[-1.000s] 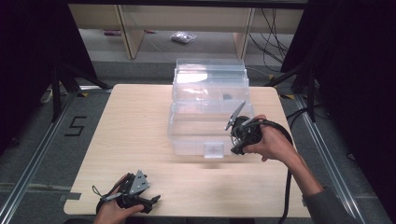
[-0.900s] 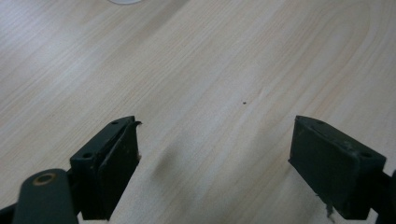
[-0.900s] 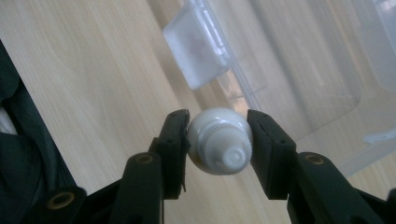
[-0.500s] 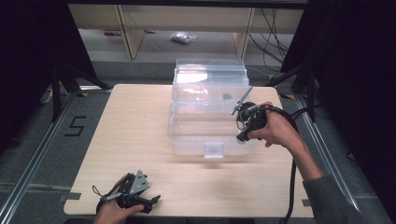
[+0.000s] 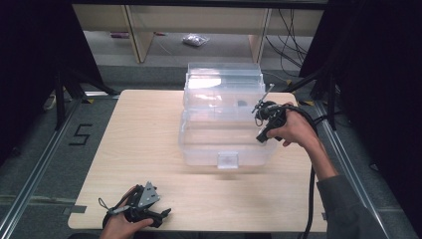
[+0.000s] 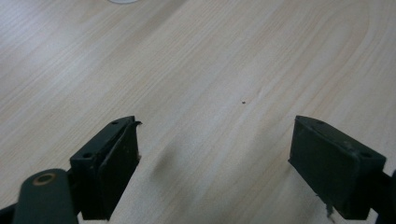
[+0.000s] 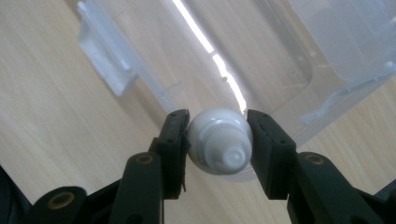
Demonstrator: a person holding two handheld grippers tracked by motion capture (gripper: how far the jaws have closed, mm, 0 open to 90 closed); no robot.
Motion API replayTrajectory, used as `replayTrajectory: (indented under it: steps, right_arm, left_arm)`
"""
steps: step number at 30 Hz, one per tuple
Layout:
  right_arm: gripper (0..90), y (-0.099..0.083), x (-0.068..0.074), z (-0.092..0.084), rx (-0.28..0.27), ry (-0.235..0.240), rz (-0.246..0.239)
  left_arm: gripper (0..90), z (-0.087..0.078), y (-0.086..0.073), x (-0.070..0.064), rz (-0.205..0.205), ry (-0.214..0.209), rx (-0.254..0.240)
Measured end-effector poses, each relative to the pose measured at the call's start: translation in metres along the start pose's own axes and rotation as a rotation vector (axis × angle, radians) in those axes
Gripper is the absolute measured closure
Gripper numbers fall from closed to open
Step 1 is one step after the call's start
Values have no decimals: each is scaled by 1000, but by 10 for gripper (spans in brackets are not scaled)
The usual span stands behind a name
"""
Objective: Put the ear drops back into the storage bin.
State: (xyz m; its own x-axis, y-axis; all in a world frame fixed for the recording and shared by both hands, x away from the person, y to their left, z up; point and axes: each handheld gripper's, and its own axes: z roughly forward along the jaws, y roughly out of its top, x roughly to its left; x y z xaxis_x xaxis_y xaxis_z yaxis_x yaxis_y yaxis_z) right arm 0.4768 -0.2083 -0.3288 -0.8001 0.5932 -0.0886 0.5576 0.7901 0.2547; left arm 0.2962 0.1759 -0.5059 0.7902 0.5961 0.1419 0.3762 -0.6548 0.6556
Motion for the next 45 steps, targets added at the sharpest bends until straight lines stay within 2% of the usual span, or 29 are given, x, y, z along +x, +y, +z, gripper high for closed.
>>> replayTrajectory:
  steps: [1, 2, 3, 4, 7, 9, 10, 11, 12, 13, 19, 21, 24, 26, 27, 28, 31, 32, 33, 34, 36, 37, 38, 40, 42, 43, 45]
  right_arm:
    - [601, 1, -1, 2, 6, 0, 13]
    - [602, 2, -4, 4, 11, -2, 10]
    - [602, 2, -6, 6, 13, -4, 3]
    - [602, 3, -6, 8, 22, -3, 21]
    - [601, 5, -10, 13, 18, -1, 23]
    - [602, 8, -15, 20, 32, -4, 27]
    - [601, 8, -15, 23, 39, -4, 38]
    - [601, 9, -16, 26, 47, -4, 38]
    - [601, 11, -17, 29, 55, -6, 34]
    - [602, 12, -17, 31, 66, -9, 56]
    - [601, 18, -22, 42, 69, -1, 41]
    - [601, 19, -22, 46, 85, -3, 71]
    - [601, 21, -24, 49, 85, -3, 54]
    - [601, 23, -22, 51, 96, 0, 96]
    - [601, 23, -22, 52, 103, 1, 93]
    - [601, 23, -25, 55, 91, -4, 59]
    - [602, 24, -24, 57, 95, -3, 68]
    - [601, 24, -23, 62, 96, 15, 99]
    - [601, 24, -24, 64, 111, 9, 78]
    - [602, 24, -24, 66, 99, 8, 79]
    - [601, 23, -23, 69, 111, 15, 115]
    - [601, 23, -24, 71, 117, 25, 117]
    - [601, 23, -25, 72, 118, 19, 103]
    - [601, 23, -26, 74, 112, 14, 105]
    - [601, 26, -25, 73, 142, 41, 152]
    - [601, 24, -27, 76, 114, 21, 107]
    - [601, 24, -27, 78, 122, 24, 118]
  left_arm:
    - [152, 0, 0, 0, -1, 1, -1]
    - [151, 2, 0, -1, -22, 7, -21]
    - [151, 2, 0, -2, -20, 13, -19]
    - [152, 2, 0, -2, -20, 11, -21]
    - [151, 2, 0, -2, -22, 15, -23]
    - [151, 1, 0, -1, -17, 8, -17]
    - [152, 0, 0, 0, 7, 1, 1]
    - [152, 3, 0, -2, -24, 17, -25]
    - [151, 2, 0, -2, -23, 20, -26]
    - [151, 2, 0, -1, -18, 17, -21]
    - [152, 2, 0, -2, -18, 17, -23]
    - [152, 1, 0, -2, -20, 12, -26]
    - [152, 2, 0, -2, -17, 19, -23]
    - [152, 2, 0, -2, -18, 19, -24]
    - [152, 2, 0, -2, -19, 10, -23]
    - [152, 2, 0, -2, -17, 11, -26]
    - [151, 2, 0, -1, -16, 8, -21]
    - [152, 2, 0, -2, -17, 16, -31]
    - [151, 2, 0, -2, -20, 10, -30]
    - [152, 2, 0, -1, -16, 7, -19]
    - [152, 2, 0, -2, -17, 17, -22]
    - [152, 2, 0, -2, -17, 18, -22]
    - [152, 2, 0, -3, -36, 10, -24]
    - [152, 2, 0, -2, -16, 17, -22]
    - [152, 2, 0, -2, -18, 17, -23]
    - [152, 2, 0, -2, -12, 16, -19]
    - [152, 3, 0, -2, -14, 16, -22]
